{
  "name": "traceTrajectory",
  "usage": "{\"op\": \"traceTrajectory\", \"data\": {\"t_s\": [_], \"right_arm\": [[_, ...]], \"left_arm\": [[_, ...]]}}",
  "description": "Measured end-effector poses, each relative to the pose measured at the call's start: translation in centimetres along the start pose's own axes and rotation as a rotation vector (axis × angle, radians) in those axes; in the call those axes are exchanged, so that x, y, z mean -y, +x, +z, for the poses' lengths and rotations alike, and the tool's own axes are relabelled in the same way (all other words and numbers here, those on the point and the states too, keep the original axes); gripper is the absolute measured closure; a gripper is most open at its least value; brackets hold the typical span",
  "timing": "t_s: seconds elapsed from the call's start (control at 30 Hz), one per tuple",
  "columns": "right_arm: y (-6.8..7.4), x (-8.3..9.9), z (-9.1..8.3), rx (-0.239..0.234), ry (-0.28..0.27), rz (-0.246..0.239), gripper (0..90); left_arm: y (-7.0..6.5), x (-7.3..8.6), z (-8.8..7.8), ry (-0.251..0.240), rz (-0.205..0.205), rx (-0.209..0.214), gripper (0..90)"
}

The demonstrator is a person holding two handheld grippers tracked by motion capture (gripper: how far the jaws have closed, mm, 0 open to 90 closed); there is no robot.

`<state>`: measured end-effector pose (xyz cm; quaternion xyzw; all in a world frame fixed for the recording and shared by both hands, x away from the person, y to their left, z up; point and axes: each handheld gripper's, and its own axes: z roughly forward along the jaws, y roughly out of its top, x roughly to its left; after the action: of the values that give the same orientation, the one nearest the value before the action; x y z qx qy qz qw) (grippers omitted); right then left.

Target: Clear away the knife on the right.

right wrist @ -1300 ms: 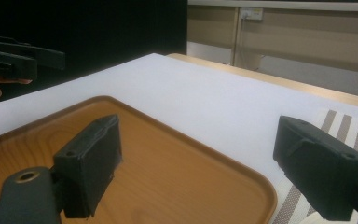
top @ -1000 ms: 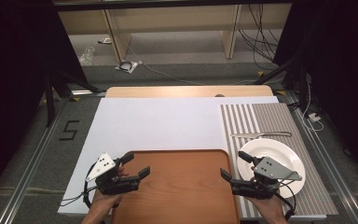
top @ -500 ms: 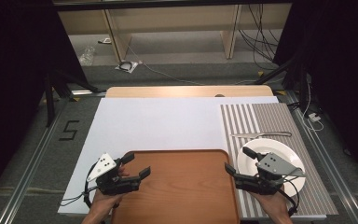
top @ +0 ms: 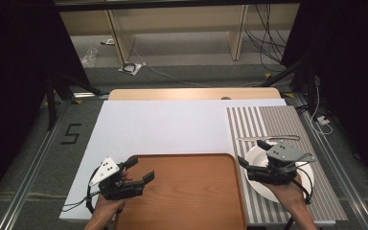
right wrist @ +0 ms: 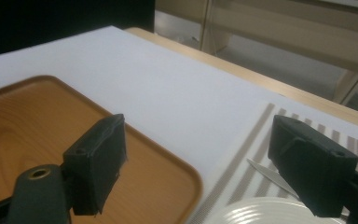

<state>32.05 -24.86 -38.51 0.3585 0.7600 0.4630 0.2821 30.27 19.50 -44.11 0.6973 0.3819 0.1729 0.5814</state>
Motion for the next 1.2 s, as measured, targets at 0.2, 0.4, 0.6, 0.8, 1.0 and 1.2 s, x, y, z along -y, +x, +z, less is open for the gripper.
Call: {"op": "traceTrajectory", "data": {"t_s": [0.2, 0.4, 0.6, 0.8, 1.0, 1.2], "right_arm": [[-2.1, -1.1, -0.1, 0.039, 0.046, 0.005, 21.7], [-4.0, -2.7, -0.2, 0.068, 0.075, 0.011, 22.8], [-5.7, -4.1, 0.4, 0.086, 0.121, 0.022, 23.6], [-6.6, -4.8, 1.8, 0.087, 0.162, 0.022, 25.0], [-8.1, -5.3, 3.9, 0.08, 0.216, 0.035, 25.8], [-9.5, -5.2, 6.7, 0.069, 0.305, 0.041, 30.2]], "left_arm": [[0.1, 0.0, 0.0, 0.0, -0.005, -0.004, 16.2], [0.1, 0.0, 0.0, -0.002, -0.006, -0.003, 16.2], [0.1, 0.0, 0.0, -0.003, -0.011, -0.004, 16.2], [0.1, 0.0, 0.1, 0.0, -0.006, -0.002, 16.2], [0.1, 0.0, 0.1, -0.002, -0.01, -0.001, 16.2], [0.1, 0.0, 0.1, -0.002, -0.008, -0.001, 16.2]]}}
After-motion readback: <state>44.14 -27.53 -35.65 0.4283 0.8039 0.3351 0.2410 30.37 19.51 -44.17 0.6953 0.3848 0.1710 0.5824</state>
